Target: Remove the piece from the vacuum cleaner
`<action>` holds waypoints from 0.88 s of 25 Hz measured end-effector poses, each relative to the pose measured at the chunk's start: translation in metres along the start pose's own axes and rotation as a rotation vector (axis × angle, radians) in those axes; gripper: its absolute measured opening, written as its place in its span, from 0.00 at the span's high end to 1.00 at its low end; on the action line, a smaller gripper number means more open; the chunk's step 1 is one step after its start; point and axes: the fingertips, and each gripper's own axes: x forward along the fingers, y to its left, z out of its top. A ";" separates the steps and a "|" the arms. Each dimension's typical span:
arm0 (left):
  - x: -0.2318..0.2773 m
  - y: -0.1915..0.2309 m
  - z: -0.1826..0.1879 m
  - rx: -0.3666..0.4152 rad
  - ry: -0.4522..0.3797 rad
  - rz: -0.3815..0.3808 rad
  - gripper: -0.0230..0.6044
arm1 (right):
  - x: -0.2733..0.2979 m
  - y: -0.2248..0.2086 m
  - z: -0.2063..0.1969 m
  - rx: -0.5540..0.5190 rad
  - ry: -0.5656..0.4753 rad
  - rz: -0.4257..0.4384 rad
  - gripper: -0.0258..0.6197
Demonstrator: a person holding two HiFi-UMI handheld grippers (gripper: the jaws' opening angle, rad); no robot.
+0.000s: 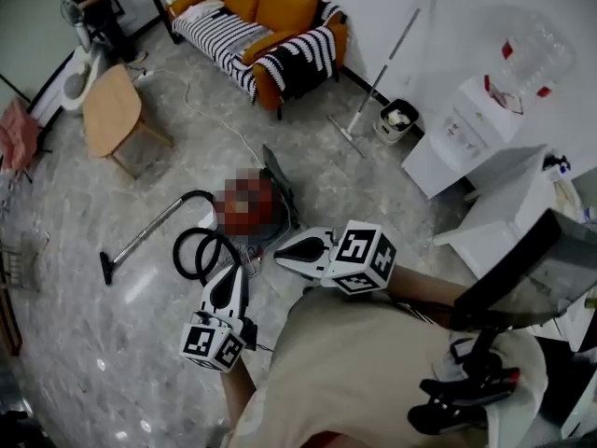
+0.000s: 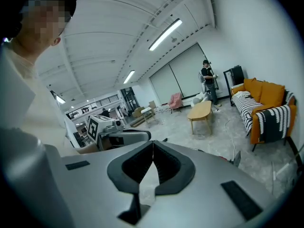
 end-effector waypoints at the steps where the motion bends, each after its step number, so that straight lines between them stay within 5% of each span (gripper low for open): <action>1: 0.001 0.003 0.002 -0.001 -0.002 -0.003 0.96 | 0.001 -0.002 0.002 0.005 0.002 -0.006 0.96; 10: -0.003 0.009 0.006 -0.037 0.010 0.026 0.96 | 0.019 0.000 0.009 0.009 0.044 0.048 0.96; 22: 0.068 0.017 0.006 -0.038 0.061 0.128 0.96 | 0.006 -0.075 0.024 0.061 0.044 0.188 0.96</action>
